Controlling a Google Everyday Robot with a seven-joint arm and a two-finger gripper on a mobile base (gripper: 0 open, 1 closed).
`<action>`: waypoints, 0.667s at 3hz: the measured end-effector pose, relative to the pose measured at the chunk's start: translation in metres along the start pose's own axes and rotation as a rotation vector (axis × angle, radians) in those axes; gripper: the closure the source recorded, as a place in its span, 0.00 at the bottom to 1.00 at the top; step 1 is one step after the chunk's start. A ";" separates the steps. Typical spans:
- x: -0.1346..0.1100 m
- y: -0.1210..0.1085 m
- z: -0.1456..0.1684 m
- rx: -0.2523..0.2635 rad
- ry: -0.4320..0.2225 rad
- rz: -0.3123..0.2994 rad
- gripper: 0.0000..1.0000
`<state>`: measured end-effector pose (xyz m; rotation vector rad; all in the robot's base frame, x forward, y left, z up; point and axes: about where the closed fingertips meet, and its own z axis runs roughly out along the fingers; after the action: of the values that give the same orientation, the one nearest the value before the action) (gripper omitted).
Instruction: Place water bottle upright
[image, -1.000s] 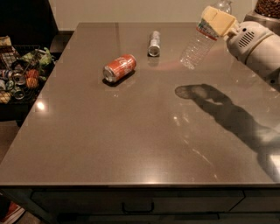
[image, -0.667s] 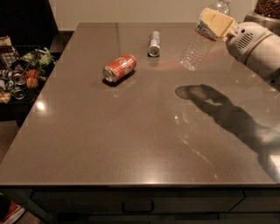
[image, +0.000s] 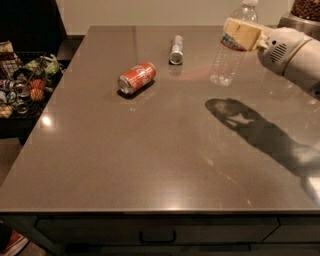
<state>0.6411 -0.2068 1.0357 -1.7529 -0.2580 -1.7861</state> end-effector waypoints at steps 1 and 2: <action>-0.009 -0.007 -0.001 0.033 -0.042 -0.071 1.00; -0.021 -0.011 -0.004 0.049 -0.076 -0.101 1.00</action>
Offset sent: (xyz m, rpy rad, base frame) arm -0.0190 0.0129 -0.0332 -0.1733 0.0025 0.0765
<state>0.6301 -0.1948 1.0181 -1.8041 -0.4251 -1.7695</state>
